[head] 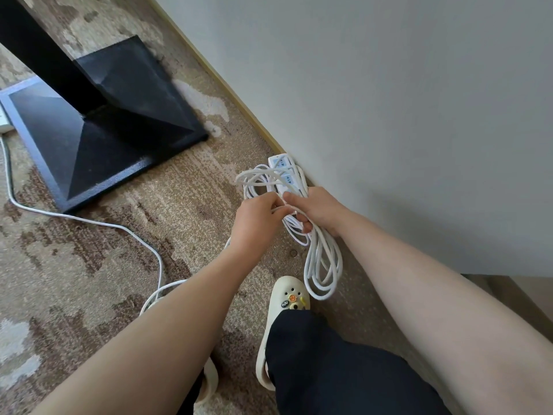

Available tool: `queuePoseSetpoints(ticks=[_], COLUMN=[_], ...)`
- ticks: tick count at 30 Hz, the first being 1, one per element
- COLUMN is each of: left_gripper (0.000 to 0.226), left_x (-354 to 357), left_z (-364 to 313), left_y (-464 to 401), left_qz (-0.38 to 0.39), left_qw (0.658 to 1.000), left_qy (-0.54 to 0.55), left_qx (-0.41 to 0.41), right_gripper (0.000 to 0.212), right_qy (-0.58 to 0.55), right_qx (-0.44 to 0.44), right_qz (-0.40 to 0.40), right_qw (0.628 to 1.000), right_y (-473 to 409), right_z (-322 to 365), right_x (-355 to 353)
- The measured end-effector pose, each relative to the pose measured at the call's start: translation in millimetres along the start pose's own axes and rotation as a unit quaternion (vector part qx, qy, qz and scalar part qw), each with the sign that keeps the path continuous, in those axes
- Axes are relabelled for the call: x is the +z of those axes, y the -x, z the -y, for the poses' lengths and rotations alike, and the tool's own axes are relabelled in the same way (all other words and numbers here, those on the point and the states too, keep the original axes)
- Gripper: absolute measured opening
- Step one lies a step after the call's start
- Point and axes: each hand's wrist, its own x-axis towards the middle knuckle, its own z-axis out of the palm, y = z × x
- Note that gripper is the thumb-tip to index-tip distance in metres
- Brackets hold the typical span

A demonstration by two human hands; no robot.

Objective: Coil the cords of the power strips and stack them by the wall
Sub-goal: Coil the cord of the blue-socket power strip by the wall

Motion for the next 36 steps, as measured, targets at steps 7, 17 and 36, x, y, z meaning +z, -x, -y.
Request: queuePoseSetpoints(ticks=[7,17,36], left_gripper=[0.014,0.013,0.024], left_x=[-43.1,-58.3,-100.6], left_z=[71.8,27.7,131.9], left_y=[4.0,-21.6,-5.4], left_qz=[0.154,0.037,0.076], left_qw=[0.986,0.998,0.975], left_qy=[-0.011,0.053,-0.140], left_qx=[-0.067,-0.018,-0.158], right_gripper=[0.036,0.025,0.035], right_qy=[0.144,0.167,0.218], right_qx=[-0.006,-0.039,-0.016], right_qz=[-0.101,-0.093,-0.247], right_qw=[0.984,0.981,0.944], right_y=[-2.7,-4.6,-19.6], right_z=[-17.4,-29.3,-27.1], right_x=[-30.4,-39.8,-70.7])
